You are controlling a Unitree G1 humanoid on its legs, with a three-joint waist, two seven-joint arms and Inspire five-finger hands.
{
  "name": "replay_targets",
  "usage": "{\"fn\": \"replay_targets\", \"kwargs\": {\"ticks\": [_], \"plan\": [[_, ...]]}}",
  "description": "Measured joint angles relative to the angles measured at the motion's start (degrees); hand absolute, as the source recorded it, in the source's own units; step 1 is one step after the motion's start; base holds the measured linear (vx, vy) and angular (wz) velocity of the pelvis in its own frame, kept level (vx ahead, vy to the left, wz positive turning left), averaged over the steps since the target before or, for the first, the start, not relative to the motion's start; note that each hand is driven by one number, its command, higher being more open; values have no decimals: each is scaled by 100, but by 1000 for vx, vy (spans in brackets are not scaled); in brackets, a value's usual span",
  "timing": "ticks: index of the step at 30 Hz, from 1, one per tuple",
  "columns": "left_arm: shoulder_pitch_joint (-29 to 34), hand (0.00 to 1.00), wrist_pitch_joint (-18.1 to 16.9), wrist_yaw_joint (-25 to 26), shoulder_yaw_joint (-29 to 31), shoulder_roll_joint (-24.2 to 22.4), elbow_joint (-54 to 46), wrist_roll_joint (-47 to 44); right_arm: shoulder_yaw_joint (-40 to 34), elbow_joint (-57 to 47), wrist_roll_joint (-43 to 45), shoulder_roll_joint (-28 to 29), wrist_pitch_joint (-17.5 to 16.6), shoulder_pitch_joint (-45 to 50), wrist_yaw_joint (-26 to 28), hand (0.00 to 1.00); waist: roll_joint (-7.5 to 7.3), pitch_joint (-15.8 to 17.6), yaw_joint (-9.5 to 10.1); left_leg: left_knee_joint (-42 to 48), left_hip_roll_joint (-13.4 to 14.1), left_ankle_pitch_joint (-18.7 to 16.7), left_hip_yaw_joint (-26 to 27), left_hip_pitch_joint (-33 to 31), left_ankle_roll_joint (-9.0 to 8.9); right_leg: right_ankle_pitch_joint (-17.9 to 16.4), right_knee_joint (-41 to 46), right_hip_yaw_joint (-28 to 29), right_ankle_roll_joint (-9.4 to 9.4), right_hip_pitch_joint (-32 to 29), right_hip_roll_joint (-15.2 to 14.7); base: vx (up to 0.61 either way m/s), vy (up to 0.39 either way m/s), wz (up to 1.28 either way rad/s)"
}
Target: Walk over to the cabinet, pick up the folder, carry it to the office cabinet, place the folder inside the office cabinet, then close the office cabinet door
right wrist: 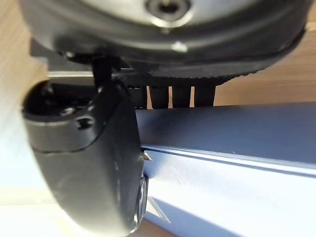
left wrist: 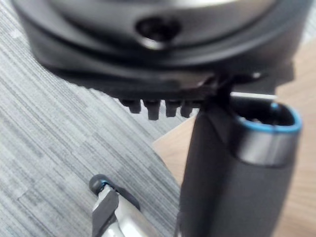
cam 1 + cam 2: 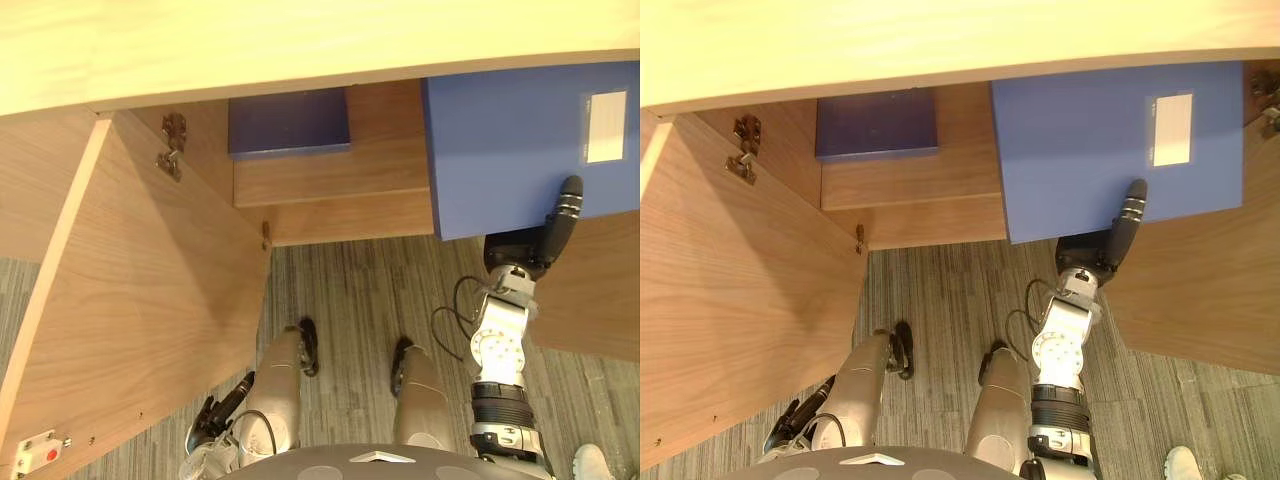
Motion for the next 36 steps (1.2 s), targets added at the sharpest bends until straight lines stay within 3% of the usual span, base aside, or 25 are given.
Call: {"fn": "replay_targets", "kwargs": {"ticks": [8,11,17,19,25,27,36], "plan": [[-294,100,-56,23,-189,43,-90,-2,-5,0,5,-209,-46,-558,-58,0,98,438,136,618,72,-84,-179,-803,52,-192,667,-8,-13,-707,0,-50,-8,8],[-294,100,-58,16,-216,35,-151,-1,10,81,5,-214,-46,-736,-98,0,97,456,180,791,71,-96,-261,-1070,35,-258,890,-30,-43,-952,-12,-55,-35,10],[-300,100,-72,5,-509,113,-291,-83,240,1289,3,-955,19,-2315,-485,0,115,705,168,1113,81,-113,-294,-1488,-3,-349,1342,59,-48,-1436,-60,-100,-45,3],[-305,100,-70,-8,-701,179,-308,-218,298,2108,-1,-1324,239,-3163,-618,0,150,782,179,1140,80,-46,-318,-1691,3,-343,1396,55,-42,-1638,-59,-105,-48,5],[-357,100,-84,-15,-900,226,-320,-310,466,3540,2,-1802,894,-4365,-910,0,211,901,351,1192,74,36,-366,-1911,46,-323,1475,7,-31,-1829,-76,-37,-48,5],[-357,100,-74,-17,-1029,231,-363,-447,579,4030,8,-2046,1075,-4851,-1005,0,297,946,387,1221,53,42,-448,-1984,51,-330,1479,-87,-42,-1829,-99,-9,-38,13],[-355,100,-54,-39,-1184,251,-490,-448,815,4685,462,-3129,1082,-5864,-1506,0,429,1012,437,1161,-122,261,-540,-2301,9,-345,1663,-103,-45,-2148,-237,-101,-42,12]]}}
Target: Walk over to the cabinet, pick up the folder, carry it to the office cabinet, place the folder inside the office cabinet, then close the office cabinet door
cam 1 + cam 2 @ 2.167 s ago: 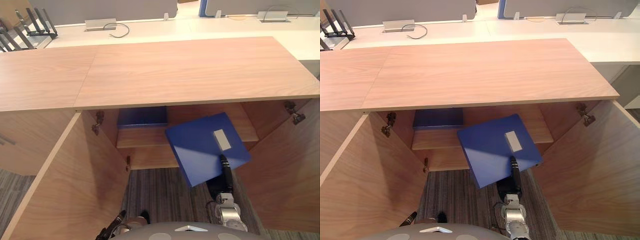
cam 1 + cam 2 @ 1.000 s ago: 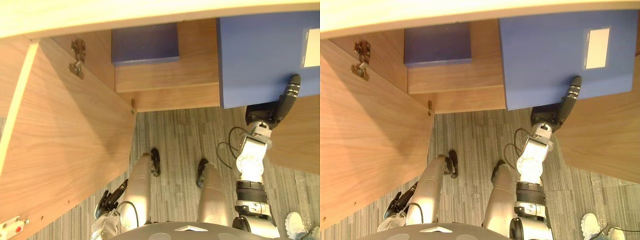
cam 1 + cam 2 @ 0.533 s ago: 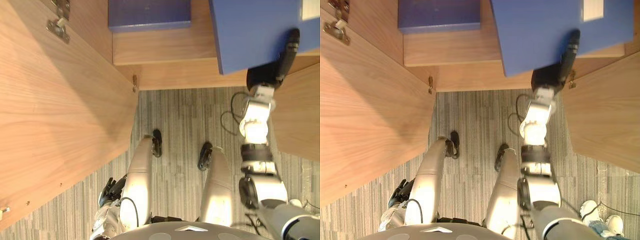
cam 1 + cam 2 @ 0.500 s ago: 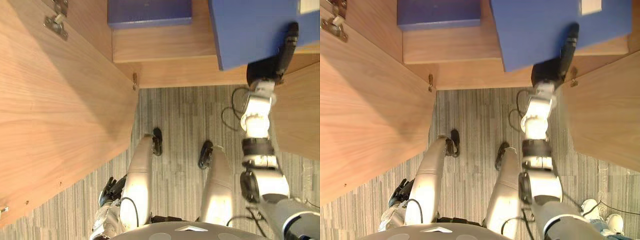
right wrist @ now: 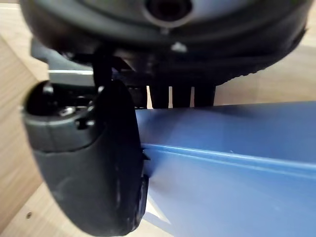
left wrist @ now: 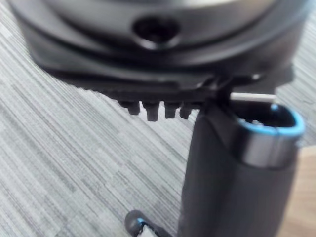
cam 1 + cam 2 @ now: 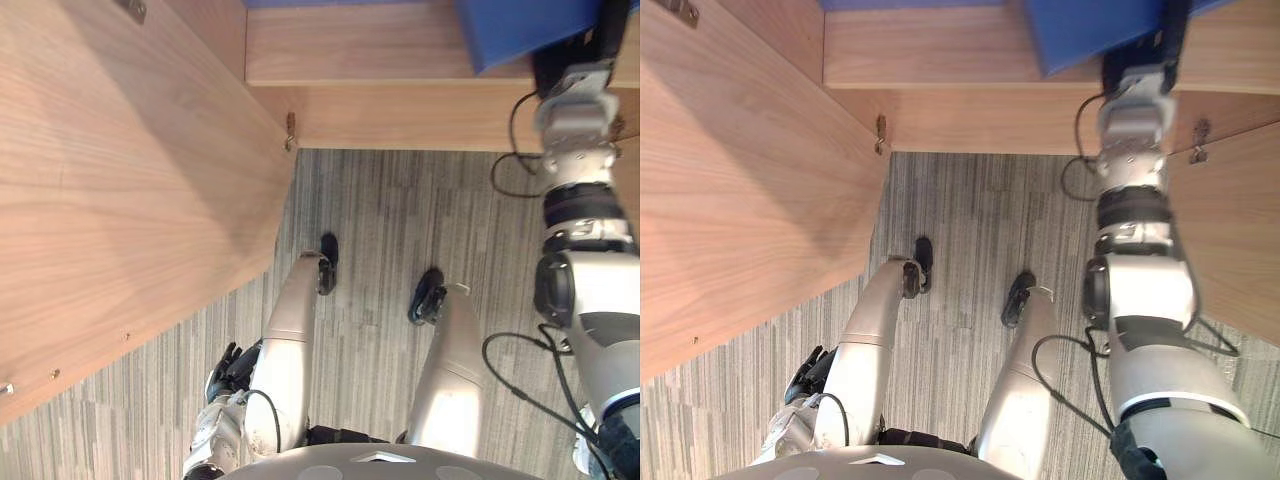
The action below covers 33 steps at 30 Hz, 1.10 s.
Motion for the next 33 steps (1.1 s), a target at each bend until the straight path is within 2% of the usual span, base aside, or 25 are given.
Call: {"fn": "replay_targets", "kwargs": {"ticks": [4,13,23,24,29,33], "plan": [[11,100,16,57,-14,-41,4,0,-76,-4,7,-295,-170,-500,-32,0,117,60,80,-9,-13,114,-30,-80,19,26,108,-24,-39,-112,-22,-115,-66,8],[16,100,17,74,-15,-48,2,15,-637,-49,430,-298,-622,-555,-316,0,123,57,116,-81,-20,193,-142,-169,-61,-22,149,-146,-130,-190,-25,-49,-48,5],[19,100,18,99,-55,-38,-9,1,-614,-186,460,-297,-796,-690,-555,0,125,56,128,-101,25,205,-163,-173,-98,-31,155,-145,-150,-211,43,-66,-30,-2],[42,100,20,126,-70,-39,-62,-1,-594,-226,482,-296,-872,-801,-623,100,125,56,141,-105,25,209,-163,-186,-105,-30,156,-143,-154,-228,43,-50,-25,0],[118,100,22,163,-119,-37,-169,-13,-591,-502,489,-296,-1080,-1076,-685,100,126,56,202,-123,17,228,-175,-234,-118,-39,168,-159,-177,-276,34,-36,-25,2],[126,100,31,165,-131,-34,-176,-30,-593,-655,637,-295,-1109,-1143,-677,100,126,57,230,-150,2,245,-194,-235,-135,-48,171,-184,-191,-274,19,-40,-27,3]]}}
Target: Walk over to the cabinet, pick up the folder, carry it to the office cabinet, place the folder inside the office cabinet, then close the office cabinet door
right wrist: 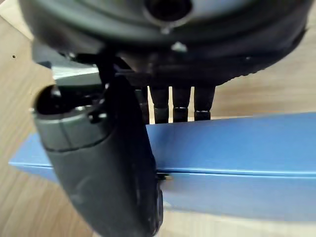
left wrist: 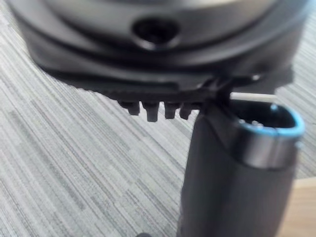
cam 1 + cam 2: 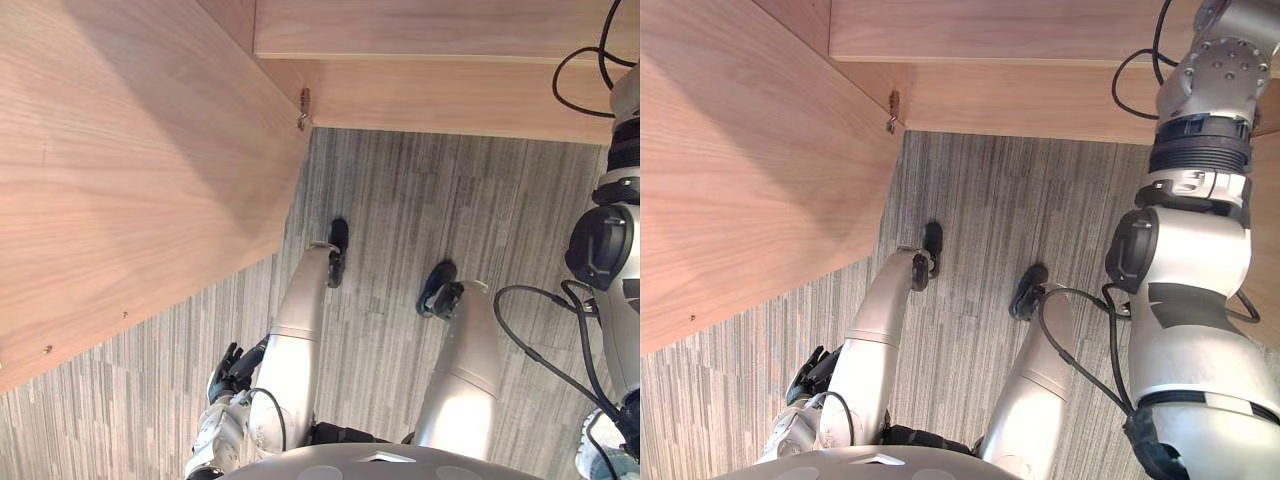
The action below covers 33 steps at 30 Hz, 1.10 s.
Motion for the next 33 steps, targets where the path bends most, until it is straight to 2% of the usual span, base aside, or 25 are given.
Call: {"fn": "replay_targets", "kwargs": {"ticks": [7,22,26,28,32,33], "plan": [[108,100,86,-2,-167,101,-55,-96,-106,-64,306,14,-254,-36,65,100,12,5,-6,-40,-16,46,-33,0,-18,-2,6,-36,-2,3,-15,-46,-22,2],[227,100,169,-18,-480,250,-154,-226,-288,-51,362,140,-185,171,77,100,44,-8,14,-235,-22,119,-28,207,-55,1,-96,-68,-30,164,-14,-42,-20,1],[227,100,200,-51,-507,264,-156,-223,-200,260,349,164,128,387,77,100,78,-29,-1,-435,-21,173,-25,390,-74,41,-270,-115,-74,341,1,0,0,0],[228,100,210,-84,-514,264,-158,-223,-7,678,266,163,570,396,51,100,98,-42,-15,-698,-16,274,14,549,-67,154,-501,-133,-103,458,35,2,-18,-6],[253,100,222,-154,-527,261,-232,-223,588,1057,-96,127,927,402,47,100,149,-75,-29,-1046,-7,398,64,804,-67,289,-819,-158,-115,674,76,16,-10,-7],[301,100,226,-198,-573,274,-324,-221,856,1178,-279,80,1182,402,47,100,159,-82,-32,-1214,14,458,68,949,-79,362,-1005,-183,-118,818,126,23,-11,-7]]}}
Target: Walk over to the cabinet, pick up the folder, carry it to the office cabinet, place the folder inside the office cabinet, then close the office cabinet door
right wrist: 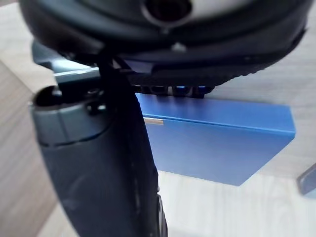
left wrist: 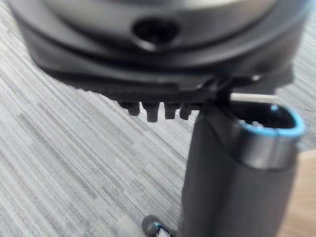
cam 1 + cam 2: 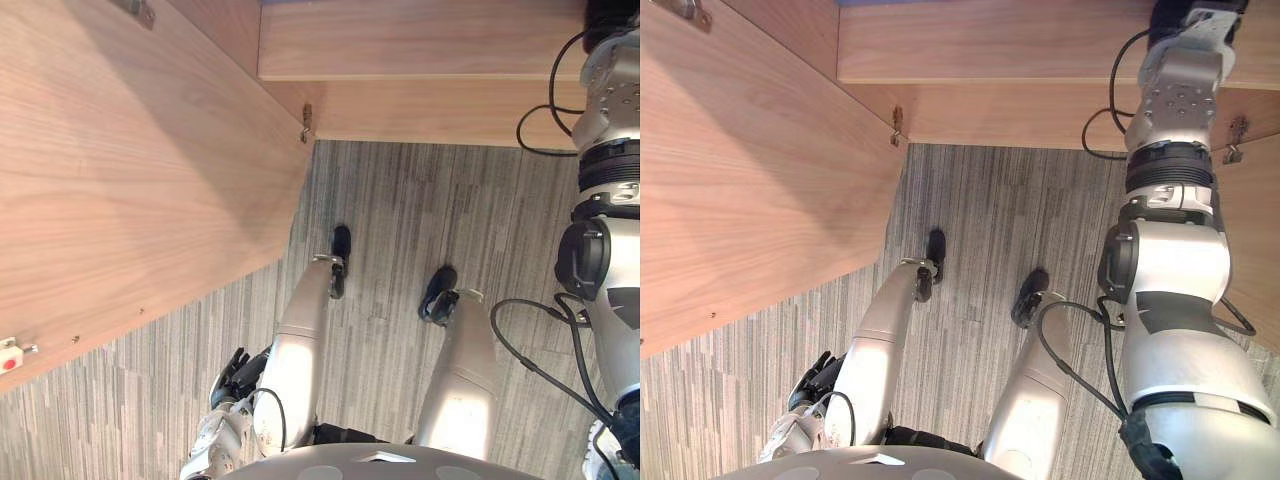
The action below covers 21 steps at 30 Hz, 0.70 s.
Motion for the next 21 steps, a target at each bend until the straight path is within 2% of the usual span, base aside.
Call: {"fn": "replay_targets", "kwargs": {"ticks": [6,15,21], "plan": [[149,100,121,-121,-65,14,-190,0,938,310,-385,-28,584,-1,101,100,62,-96,-6,-758,-63,341,-4,472,-36,199,-534,-144,-37,401,8,17,-25,4],[363,100,239,-240,-67,-1,-412,2,1500,659,-390,-123,912,-1,315,100,57,-114,11,-1653,-99,805,-61,1002,-113,392,-1035,-315,-111,783,63,20,-53,4],[382,100,241,-241,-66,-1,-412,4,1525,725,-392,-128,945,-1,343,100,53,-191,15,-1941,-99,971,-125,1068,-144,464,-1183,-410,-137,821,88,20,-32,4]]}}
